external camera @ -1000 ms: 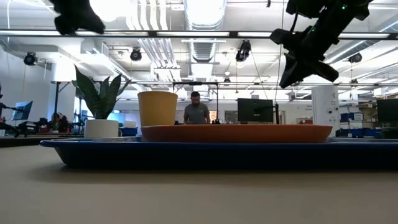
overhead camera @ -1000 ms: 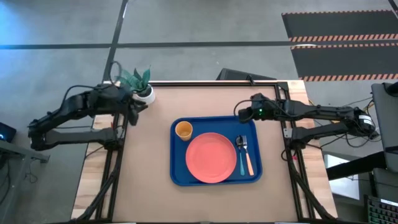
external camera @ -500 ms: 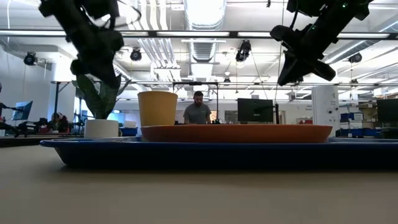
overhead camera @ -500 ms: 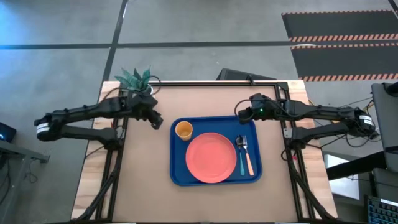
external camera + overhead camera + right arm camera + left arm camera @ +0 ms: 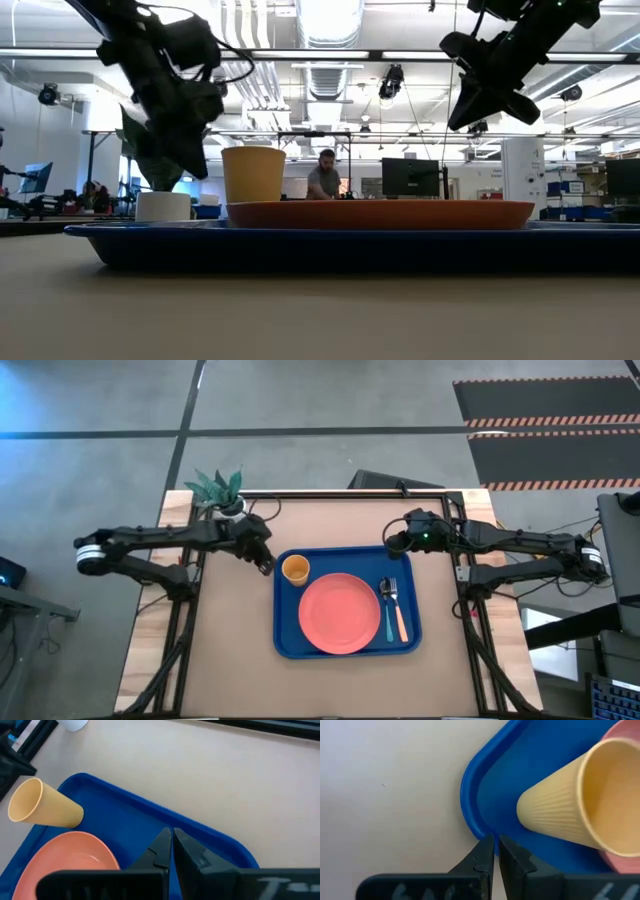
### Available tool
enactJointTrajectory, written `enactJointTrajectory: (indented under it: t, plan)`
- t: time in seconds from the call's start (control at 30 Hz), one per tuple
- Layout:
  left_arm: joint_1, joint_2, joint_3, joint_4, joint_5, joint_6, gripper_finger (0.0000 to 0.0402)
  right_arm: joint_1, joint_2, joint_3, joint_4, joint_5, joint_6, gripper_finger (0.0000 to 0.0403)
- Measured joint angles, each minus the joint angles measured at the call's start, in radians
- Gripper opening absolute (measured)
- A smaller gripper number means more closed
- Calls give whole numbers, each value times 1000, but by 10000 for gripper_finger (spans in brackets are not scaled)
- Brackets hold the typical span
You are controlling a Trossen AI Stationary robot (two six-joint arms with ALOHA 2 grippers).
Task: Pick and place plate/cup/fork/spoon on tray
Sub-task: Adjust the blue tray
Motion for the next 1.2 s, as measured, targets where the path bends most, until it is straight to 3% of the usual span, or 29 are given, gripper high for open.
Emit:
enactJointTrajectory:
  t: [0.63, 1.0, 1.2]
  plan:
    - [16, 117, 2, 63, -61, -2, 15, 0, -12, 0, 0, -24, -78, 8]
    - [17, 132, 1, 91, -61, -4, 158, 0, -16, 0, 0, -24, -104, 8]
    - [17, 162, 1, 124, -61, -6, 188, 0, -16, 0, 0, -24, -107, 8]
